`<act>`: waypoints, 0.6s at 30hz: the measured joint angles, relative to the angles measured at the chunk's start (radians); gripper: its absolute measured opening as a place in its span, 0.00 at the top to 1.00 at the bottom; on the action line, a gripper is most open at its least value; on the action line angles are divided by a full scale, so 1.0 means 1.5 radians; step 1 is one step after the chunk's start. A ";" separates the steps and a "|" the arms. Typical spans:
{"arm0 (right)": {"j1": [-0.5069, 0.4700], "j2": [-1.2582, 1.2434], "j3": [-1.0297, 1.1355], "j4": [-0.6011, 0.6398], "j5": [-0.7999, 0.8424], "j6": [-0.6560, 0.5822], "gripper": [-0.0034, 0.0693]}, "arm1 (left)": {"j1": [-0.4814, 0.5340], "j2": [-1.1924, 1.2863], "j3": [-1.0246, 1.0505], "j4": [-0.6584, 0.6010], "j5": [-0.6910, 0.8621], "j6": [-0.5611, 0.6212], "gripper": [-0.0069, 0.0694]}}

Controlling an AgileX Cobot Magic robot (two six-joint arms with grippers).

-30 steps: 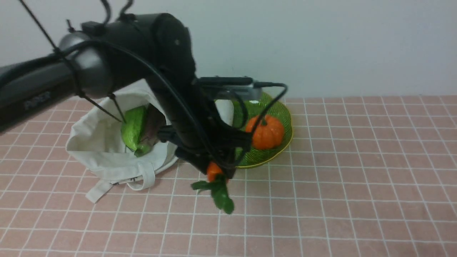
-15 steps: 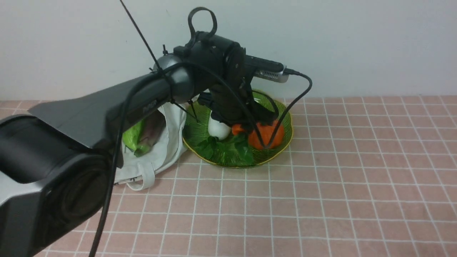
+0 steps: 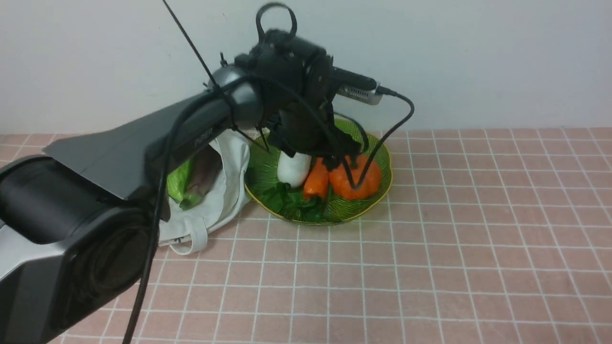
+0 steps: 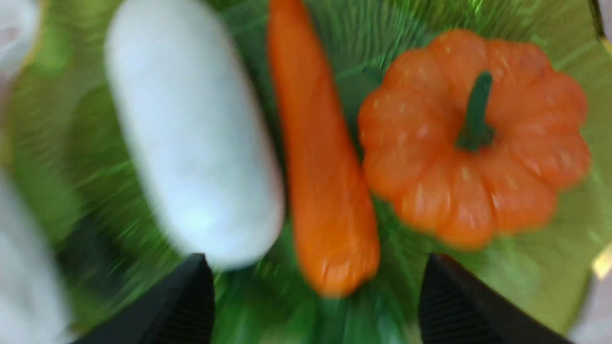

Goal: Take vegetables from bag on pink coffee tablecloth place on plate.

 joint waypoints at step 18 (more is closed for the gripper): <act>0.000 0.000 0.000 -0.001 0.000 0.000 0.97 | 0.000 -0.621 0.413 -0.090 0.083 0.128 0.92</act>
